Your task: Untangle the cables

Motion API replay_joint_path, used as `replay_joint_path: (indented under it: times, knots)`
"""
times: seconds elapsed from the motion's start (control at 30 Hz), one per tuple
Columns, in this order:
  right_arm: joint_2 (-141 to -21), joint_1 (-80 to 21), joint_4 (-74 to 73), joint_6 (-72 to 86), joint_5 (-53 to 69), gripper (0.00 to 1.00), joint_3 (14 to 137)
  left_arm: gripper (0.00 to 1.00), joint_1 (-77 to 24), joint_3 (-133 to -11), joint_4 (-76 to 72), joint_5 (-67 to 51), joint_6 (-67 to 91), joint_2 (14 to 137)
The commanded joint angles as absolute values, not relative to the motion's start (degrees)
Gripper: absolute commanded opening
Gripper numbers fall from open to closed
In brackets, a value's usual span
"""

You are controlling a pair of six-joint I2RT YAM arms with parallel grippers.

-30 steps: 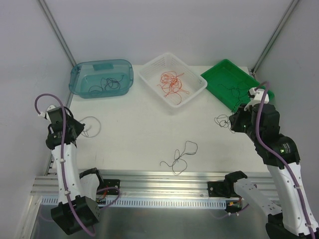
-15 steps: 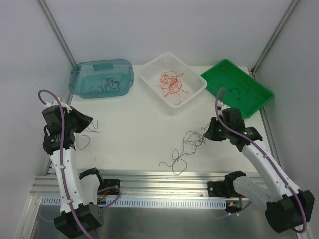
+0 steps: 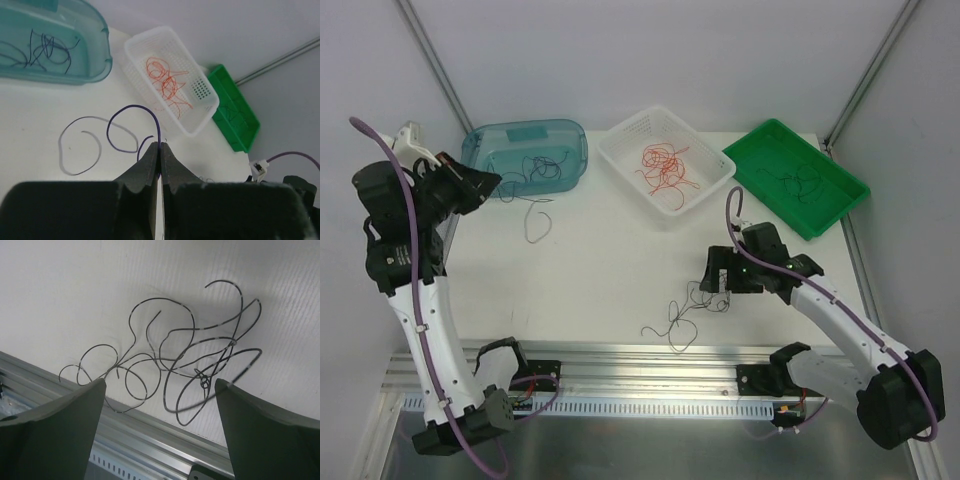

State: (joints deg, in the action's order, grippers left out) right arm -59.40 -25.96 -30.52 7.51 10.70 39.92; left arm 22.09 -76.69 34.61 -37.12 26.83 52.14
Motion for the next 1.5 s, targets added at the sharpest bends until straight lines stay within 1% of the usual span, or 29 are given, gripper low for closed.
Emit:
replay_joint_path:
  times: [0.0, 0.07, 0.1, 0.13, 0.53, 0.63, 0.73, 0.8, 0.87, 0.93, 0.97, 1.0, 1.07, 1.1, 1.13, 1.2, 1.23, 1.3, 1.33, 1.4, 1.47]
  knots:
    - [-55.5, -26.9, -32.3, 6.4, 9.9, 0.97, 43.0, 0.00, 21.7, -85.1, 32.4, -40.8, 28.7, 55.5]
    - [-54.0, -26.9, -32.8, 5.9, 9.6, 1.00, 42.9, 0.00, 21.3, -90.3, 31.1, -40.5, 29.5, 58.6]
    - [-53.5, -26.8, -32.9, 5.8, 9.5, 1.00, 42.8, 0.00, 20.9, -91.8, 30.4, -39.6, 30.0, 59.8]
    - [-52.8, -26.8, -32.9, 5.6, 9.7, 0.97, 42.8, 0.00, 20.5, -94.1, 29.8, -38.8, 30.1, 62.0]
    - [-52.6, -29.5, -33.7, 3.5, 9.8, 0.97, 42.9, 0.00, 18.5, -114.4, 23.0, -30.3, 27.4, 84.6]
    - [-51.5, -29.4, -34.1, 4.0, 8.4, 0.97, 42.6, 0.00, 18.1, -117.1, 21.9, -27.7, 25.4, 90.2]
    - [-50.2, -29.4, -34.5, 3.8, 7.6, 0.97, 42.5, 0.05, 17.1, -117.6, 20.6, -26.1, 23.3, 96.0]
    - [-49.4, -29.5, -34.7, 3.5, 7.3, 0.97, 42.5, 0.12, 16.4, -117.7, 19.8, -25.1, 21.3, 100.8]
    - [-49.0, -29.4, -35.2, 3.6, 6.7, 0.97, 42.7, 0.13, 16.0, -118.0, 19.5, -25.7, 20.7, 106.2]
    - [-48.9, -29.4, -36.0, 3.8, 5.5, 0.97, 42.8, 0.15, 16.0, -118.3, 19.4, -24.8, 20.0, 109.0]
    - [-48.8, -29.4, -36.3, 3.9, 5.0, 0.97, 42.8, 0.18, 16.0, -118.1, 19.5, -24.1, 19.2, 109.9]
    - [-48.8, -29.5, -36.5, 4.0, 4.3, 0.97, 42.9, 0.30, 15.9, -117.3, 19.5, -23.0, 18.9, 110.9]
    - [-48.8, -29.5, -37.0, 4.2, 4.0, 0.97, 43.1, 0.37, 16.0, -115.8, 19.5, -22.2, 18.8, 110.7]
    - [-48.9, -29.5, -37.1, 4.1, 3.8, 0.97, 43.2, 0.45, 16.0, -113.9, 19.5, -21.9, 18.9, 109.5]
    - [-49.0, -29.5, -37.1, 4.1, 3.6, 0.97, 43.4, 0.51, 16.0, -112.9, 19.5, -22.0, 18.8, 108.6]
    - [-49.5, -29.5, -37.0, 4.0, 3.0, 0.97, 43.6, 0.62, 16.0, -109.4, 19.4, -22.0, 18.7, 105.2]
    - [-49.7, -29.4, -36.9, 4.0, 2.9, 0.97, 43.8, 0.69, 15.8, -108.2, 19.4, -22.0, 18.6, 104.0]
    - [-50.7, -29.4, -36.8, 4.1, 2.5, 0.97, 44.6, 0.79, 15.6, -103.7, 19.5, -22.4, 18.5, 99.7]
    - [-51.4, -29.5, -36.4, 4.1, 2.3, 0.97, 44.7, 0.90, 15.4, -102.0, 19.5, -22.5, 18.6, 98.0]
    - [-52.1, -29.5, -35.8, 4.3, 1.8, 0.98, 45.4, 0.98, 14.3, -95.9, 19.5, -22.7, 18.8, 92.7]
    - [-53.5, -29.5, -35.4, 4.3, 1.5, 0.98, 46.0, 0.99, 13.5, -91.3, 19.5, -22.8, 19.5, 86.9]
